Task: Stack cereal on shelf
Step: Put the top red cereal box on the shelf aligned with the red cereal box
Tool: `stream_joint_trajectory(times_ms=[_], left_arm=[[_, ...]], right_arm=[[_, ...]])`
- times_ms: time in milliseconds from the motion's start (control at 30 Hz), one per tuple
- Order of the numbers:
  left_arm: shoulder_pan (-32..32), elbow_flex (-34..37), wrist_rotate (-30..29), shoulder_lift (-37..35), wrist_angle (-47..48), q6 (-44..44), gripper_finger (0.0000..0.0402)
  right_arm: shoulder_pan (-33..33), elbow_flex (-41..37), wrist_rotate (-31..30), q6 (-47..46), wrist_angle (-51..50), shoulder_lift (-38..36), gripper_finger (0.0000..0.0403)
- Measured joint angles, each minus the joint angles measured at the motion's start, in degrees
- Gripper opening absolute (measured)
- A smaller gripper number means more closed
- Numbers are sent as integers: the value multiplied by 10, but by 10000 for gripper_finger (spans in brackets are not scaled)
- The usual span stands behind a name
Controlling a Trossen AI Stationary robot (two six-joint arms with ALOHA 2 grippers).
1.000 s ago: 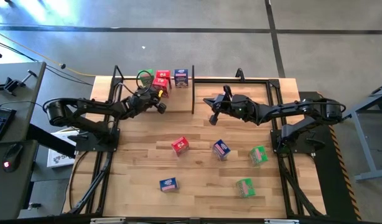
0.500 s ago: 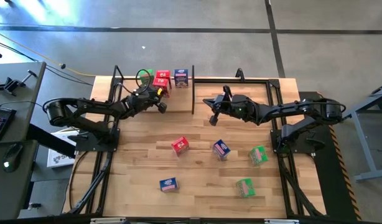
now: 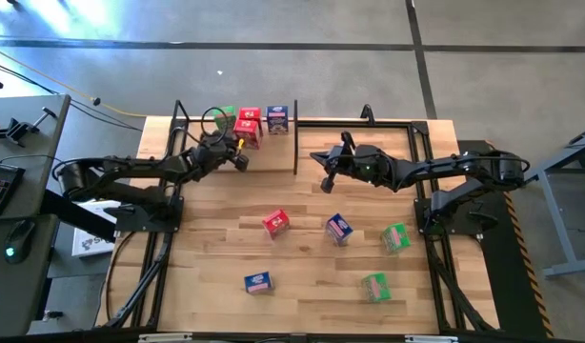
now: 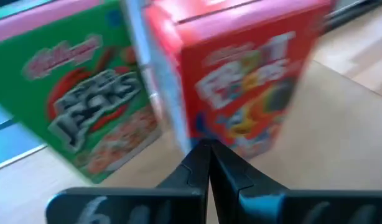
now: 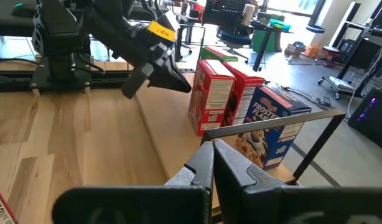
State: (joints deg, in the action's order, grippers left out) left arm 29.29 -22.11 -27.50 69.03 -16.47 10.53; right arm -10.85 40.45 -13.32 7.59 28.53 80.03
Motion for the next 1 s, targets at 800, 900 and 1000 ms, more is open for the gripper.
stream_joint_trajectory(times_ms=[800, 900, 1000], left_arm=[[-24, 0, 92, 71, -109, 12, 0], [-31, 0, 90, 72, -116, 13, 0], [-26, 0, 88, 78, -140, 3, 0]], right_arm=[[0, 0, 0, 2, 0, 0, 0], [0, 0, 0, 3, 0, 0, 0], [0, 0, 0, 3, 0, 0, 0]])
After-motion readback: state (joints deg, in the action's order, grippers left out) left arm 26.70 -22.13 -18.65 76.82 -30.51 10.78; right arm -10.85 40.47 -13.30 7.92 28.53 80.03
